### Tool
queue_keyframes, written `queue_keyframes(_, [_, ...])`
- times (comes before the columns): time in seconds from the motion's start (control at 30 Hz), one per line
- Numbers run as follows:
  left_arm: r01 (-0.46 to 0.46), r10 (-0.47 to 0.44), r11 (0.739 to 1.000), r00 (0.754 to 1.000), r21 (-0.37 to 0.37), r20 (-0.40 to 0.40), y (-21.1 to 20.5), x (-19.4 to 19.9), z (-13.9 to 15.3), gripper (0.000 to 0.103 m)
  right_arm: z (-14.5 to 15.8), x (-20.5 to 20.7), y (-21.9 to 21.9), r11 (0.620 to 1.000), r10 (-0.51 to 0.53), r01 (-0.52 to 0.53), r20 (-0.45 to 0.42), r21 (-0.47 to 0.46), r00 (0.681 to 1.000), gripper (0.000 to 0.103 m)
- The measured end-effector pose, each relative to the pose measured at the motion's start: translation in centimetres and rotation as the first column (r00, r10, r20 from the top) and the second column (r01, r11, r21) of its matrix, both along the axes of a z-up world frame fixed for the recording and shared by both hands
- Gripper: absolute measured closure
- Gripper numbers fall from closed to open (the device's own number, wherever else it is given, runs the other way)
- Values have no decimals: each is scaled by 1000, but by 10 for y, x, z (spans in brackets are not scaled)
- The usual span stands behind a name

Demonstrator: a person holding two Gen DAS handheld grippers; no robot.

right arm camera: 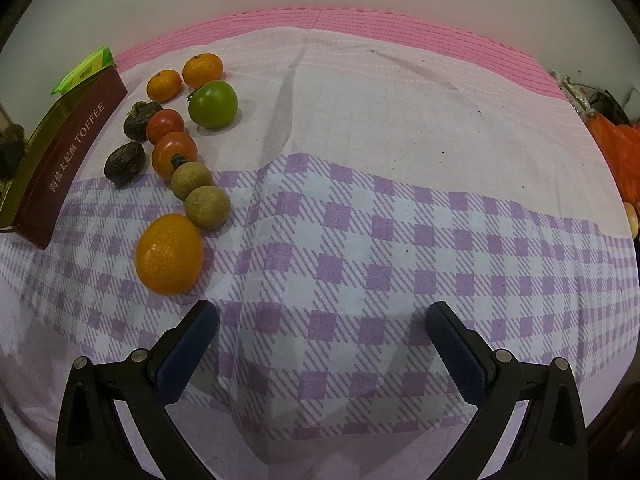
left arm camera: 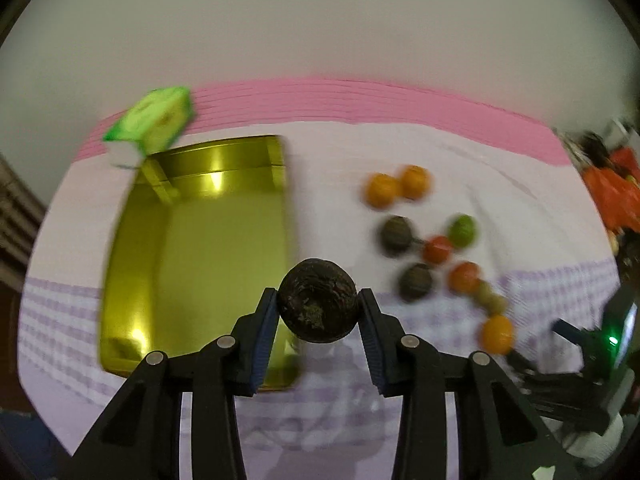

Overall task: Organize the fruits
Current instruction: 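Carry the dark fruit into the tin and open the left tool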

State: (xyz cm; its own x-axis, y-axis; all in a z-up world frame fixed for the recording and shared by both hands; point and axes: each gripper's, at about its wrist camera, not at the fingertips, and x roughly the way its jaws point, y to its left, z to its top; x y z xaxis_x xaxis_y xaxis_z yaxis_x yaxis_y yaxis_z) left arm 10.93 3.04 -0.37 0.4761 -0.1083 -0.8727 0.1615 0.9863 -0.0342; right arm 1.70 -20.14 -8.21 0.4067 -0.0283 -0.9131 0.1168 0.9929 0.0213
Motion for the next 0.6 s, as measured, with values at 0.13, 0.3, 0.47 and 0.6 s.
queue_keyframes(0.13, [-86, 87, 995, 996, 50, -12, 45, 17, -9, 67, 0, 2, -2, 1000, -1, 1, -3, 0, 1000, 0])
queue_keyframes(0.3, [-162, 166, 985, 984, 63, -61, 88, 26, -28, 67, 0, 2, -3, 1000, -5, 5, -4, 1, 1000, 0])
queue_keyframes(0.47, [-208, 215, 975, 971, 71, -106, 108, 26, -47, 67, 0, 2, -4, 1000, -5, 5, -3, 0, 1000, 0])
queue_keyframes(0.6, [-207, 217, 975, 968, 84, -127, 109, 25, -57, 67, 0, 3, -5, 1000, -26, 26, -17, -1, 1000, 0])
